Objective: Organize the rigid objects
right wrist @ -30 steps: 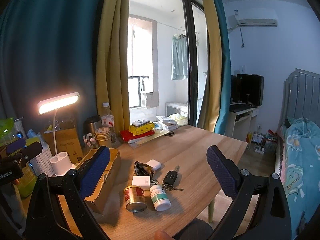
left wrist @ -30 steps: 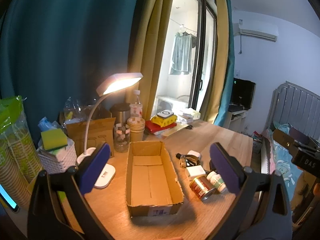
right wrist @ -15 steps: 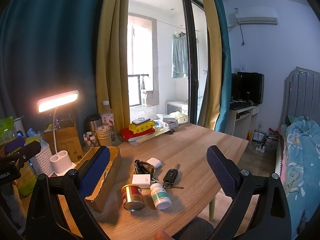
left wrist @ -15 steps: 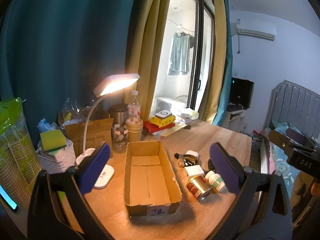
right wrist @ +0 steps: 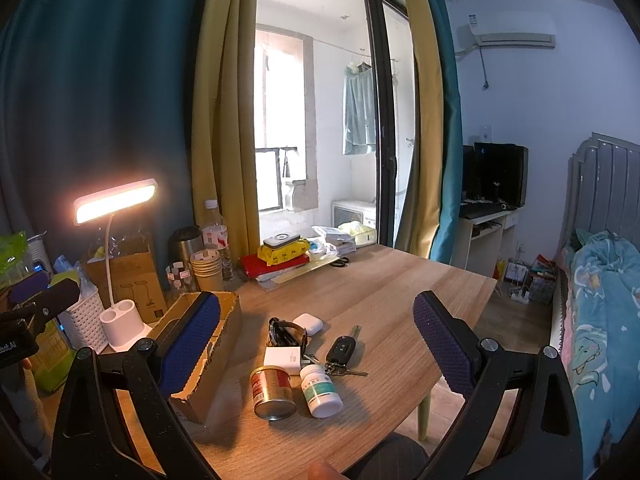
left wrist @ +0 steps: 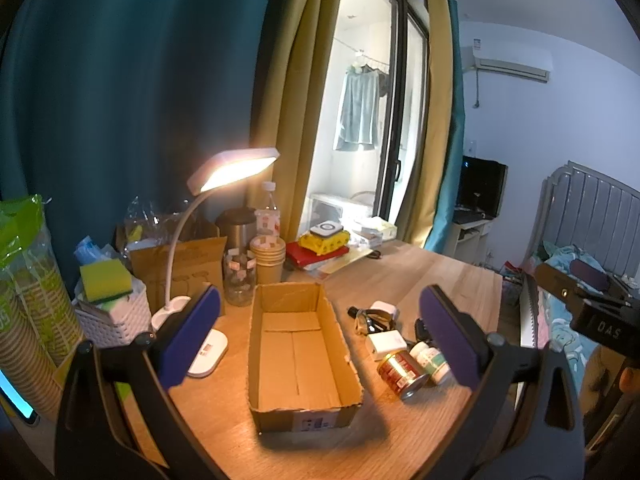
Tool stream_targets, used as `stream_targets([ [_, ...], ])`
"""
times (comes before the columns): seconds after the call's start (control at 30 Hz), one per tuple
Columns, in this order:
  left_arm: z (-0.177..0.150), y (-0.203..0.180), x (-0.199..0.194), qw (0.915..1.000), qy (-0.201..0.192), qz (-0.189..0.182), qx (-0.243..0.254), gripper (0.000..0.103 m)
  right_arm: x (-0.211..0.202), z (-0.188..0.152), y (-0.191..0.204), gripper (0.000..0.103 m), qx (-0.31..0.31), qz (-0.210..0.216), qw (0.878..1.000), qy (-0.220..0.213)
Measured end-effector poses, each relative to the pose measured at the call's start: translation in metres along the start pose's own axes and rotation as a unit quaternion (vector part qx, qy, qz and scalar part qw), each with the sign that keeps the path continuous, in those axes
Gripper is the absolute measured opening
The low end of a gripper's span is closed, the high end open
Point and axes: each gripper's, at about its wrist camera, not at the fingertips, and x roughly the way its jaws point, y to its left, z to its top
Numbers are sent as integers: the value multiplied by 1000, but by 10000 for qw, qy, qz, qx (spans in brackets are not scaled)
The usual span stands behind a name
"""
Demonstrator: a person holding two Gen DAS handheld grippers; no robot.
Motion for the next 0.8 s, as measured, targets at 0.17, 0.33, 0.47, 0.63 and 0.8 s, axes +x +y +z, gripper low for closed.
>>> stream_targets([
  [0.17, 0, 0, 0, 10000, 4, -2, 5, 100, 1, 1, 0, 99, 3, 2, 10000, 12],
  [0.33, 0, 0, 0, 10000, 1, 2, -3, 100, 0, 0, 0, 99, 5, 4, 10000, 19],
  [0.47, 1, 1, 1, 10000, 9, -4, -5, 100, 1, 0, 1, 99, 6, 12, 10000, 24],
  [0.63, 0, 0, 0, 10000, 10, 2, -7, 100, 2, -1, 1, 99, 7, 19, 10000, 43],
  [0.8, 0, 1, 0, 10000, 21, 8, -8, 100, 5, -3, 5, 99, 14, 33, 10000, 75],
])
